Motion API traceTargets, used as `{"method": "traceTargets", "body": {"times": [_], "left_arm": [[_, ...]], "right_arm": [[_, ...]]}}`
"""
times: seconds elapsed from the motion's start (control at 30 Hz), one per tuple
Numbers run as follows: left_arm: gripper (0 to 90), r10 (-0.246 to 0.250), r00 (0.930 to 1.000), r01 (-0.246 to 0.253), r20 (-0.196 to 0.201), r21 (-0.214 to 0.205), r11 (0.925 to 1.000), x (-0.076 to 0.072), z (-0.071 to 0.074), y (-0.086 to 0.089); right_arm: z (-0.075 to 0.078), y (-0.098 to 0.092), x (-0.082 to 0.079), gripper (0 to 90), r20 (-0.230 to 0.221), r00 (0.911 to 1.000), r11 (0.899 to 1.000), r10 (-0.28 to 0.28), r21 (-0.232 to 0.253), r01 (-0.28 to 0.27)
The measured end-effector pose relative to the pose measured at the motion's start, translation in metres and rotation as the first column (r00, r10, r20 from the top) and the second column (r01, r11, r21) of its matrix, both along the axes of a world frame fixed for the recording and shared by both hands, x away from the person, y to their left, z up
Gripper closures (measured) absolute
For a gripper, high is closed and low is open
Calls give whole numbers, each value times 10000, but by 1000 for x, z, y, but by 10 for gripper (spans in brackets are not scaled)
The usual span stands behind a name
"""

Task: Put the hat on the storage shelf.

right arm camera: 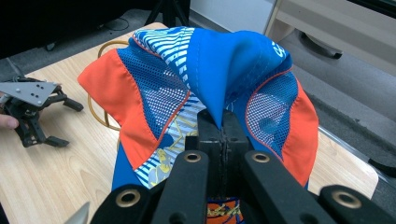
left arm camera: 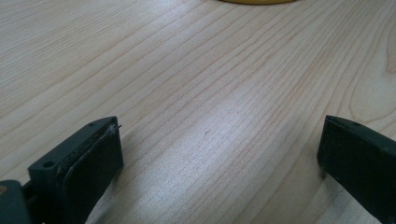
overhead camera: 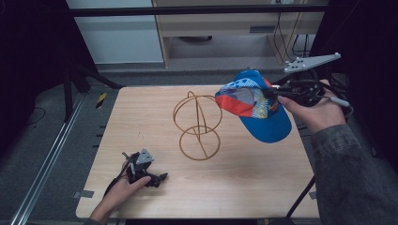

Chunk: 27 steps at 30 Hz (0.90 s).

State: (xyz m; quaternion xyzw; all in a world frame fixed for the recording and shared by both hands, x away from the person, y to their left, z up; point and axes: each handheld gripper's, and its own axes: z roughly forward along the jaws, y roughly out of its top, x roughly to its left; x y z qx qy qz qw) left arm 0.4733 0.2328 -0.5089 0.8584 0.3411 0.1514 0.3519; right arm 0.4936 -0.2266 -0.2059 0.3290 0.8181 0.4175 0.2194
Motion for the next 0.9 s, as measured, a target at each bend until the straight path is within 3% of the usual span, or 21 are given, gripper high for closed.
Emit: {"method": "traceTargets", "body": {"times": [0.3, 0.47, 0.9], "left_arm": [[0, -14, 10000, 14, 1, 5, 10000, 0, 0, 0], [0, -14, 10000, 14, -1, 6, 10000, 0, 0, 0], [0, -36, 10000, 36, -1, 5, 10000, 0, 0, 0]], "right_arm": [[5, 8, 8, 900, 91, 9999, 10000, 50, 67, -51], [10, 15, 20, 900, 140, 9999, 10000, -19, -69, 20], [25, 53, 46, 900, 132, 9990, 9990, 433, -155, -431]]}}
